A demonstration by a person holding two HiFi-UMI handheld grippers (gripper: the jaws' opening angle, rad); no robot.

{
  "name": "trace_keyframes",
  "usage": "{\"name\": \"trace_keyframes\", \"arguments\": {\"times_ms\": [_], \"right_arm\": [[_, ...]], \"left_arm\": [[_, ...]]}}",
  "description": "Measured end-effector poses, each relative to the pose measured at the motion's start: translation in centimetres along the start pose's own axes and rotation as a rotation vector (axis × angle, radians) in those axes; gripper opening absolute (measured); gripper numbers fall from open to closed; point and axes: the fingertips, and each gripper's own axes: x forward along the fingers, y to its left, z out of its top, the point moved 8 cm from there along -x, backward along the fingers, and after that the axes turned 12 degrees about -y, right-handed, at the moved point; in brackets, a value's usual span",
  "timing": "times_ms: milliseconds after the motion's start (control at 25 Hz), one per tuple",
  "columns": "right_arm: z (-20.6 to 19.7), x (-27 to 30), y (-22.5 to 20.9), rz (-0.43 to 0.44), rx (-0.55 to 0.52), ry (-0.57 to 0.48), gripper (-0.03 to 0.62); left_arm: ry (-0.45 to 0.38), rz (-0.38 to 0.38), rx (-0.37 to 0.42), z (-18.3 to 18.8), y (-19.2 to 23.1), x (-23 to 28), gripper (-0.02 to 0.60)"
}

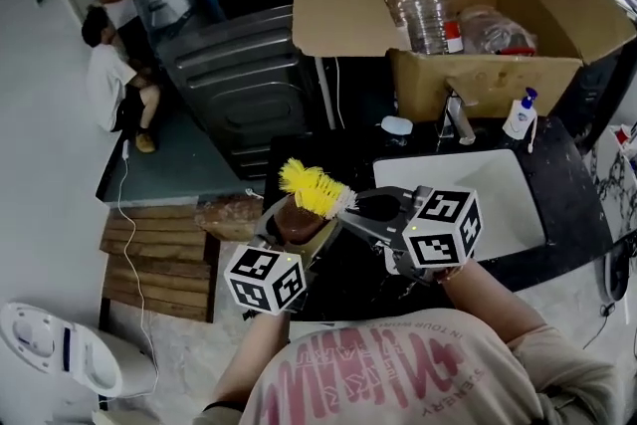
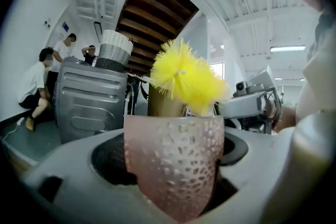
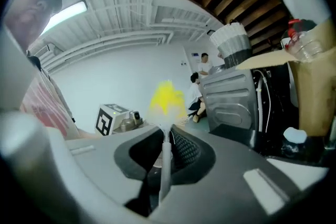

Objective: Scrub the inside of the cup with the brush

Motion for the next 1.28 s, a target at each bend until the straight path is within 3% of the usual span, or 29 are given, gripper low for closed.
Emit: {"name": "trace_keyframes", "arguments": {"times_ms": [200,440,800,1280], "right_arm": [[2.8,-3.3,-2.3,-0.021,0.018,-0.198,0.057],[3.6,-6.8,-5.1,-0.176,-0.028,-0.314,0.060],[1.9,-8.4,-6.2,-0.225,-0.069,-0.271,0.060],[0.9,-9.8,-6.4,-0.240,-0.076,-0.244,0.058]], "left_arm": [[-0.113,0.030,-0.003,1.8,-2.7,1.6,0.407],[-0.198,0.146,0.027,2.3,-4.9,1.8,0.407],[-0.213,0.266,0.015,0.2,-6.6,0.7,0.407],[-0.233,0.297,0.017,-0.8,-8.7,0.2,0.407]]}}
